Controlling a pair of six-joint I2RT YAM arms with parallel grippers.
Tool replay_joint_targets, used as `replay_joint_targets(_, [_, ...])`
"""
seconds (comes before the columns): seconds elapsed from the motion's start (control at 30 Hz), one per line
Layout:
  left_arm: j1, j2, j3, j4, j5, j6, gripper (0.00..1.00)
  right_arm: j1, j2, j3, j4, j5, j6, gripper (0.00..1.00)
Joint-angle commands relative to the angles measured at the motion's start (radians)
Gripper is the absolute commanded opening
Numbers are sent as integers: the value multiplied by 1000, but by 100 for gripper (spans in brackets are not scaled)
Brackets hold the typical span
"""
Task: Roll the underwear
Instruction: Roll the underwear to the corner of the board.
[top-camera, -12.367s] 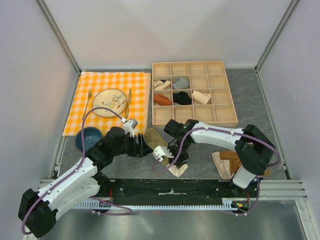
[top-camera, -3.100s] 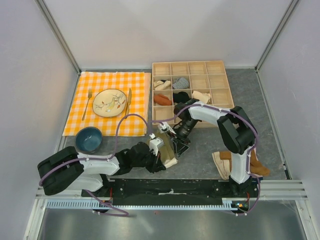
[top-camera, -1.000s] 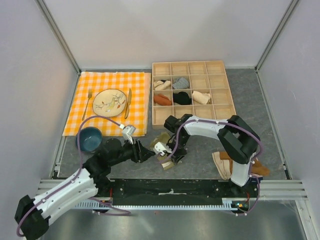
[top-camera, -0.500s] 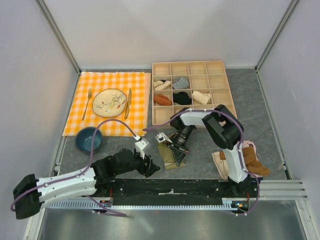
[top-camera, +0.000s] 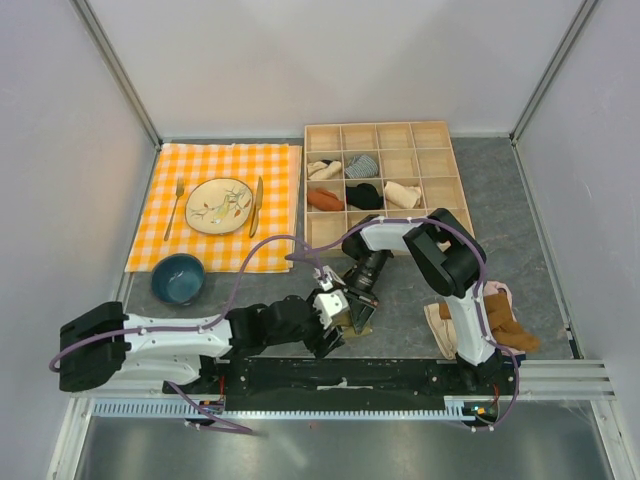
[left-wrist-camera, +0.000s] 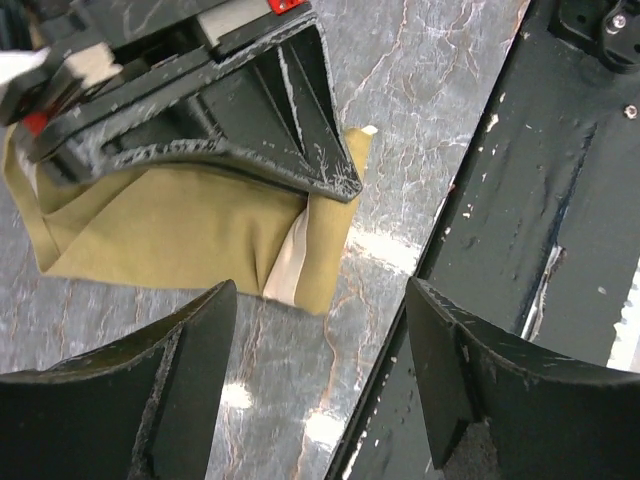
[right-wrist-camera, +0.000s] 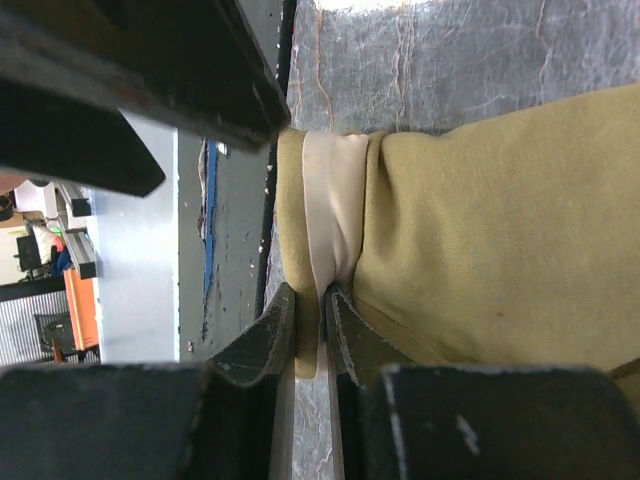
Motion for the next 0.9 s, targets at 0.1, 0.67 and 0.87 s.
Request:
replay_joint_targets(0.1, [-16, 160, 100, 58, 18, 132, 73, -7, 33, 16, 36, 81, -16, 15])
replay_joint_targets(0.67, [-29, 382, 198, -33, -8, 90, 3, -11, 15, -3, 32, 91, -27, 21])
replay_joint_targets(0.87, [-20, 374, 195, -67, 74, -44, 2, -26, -73, 8, 26, 83, -13, 36])
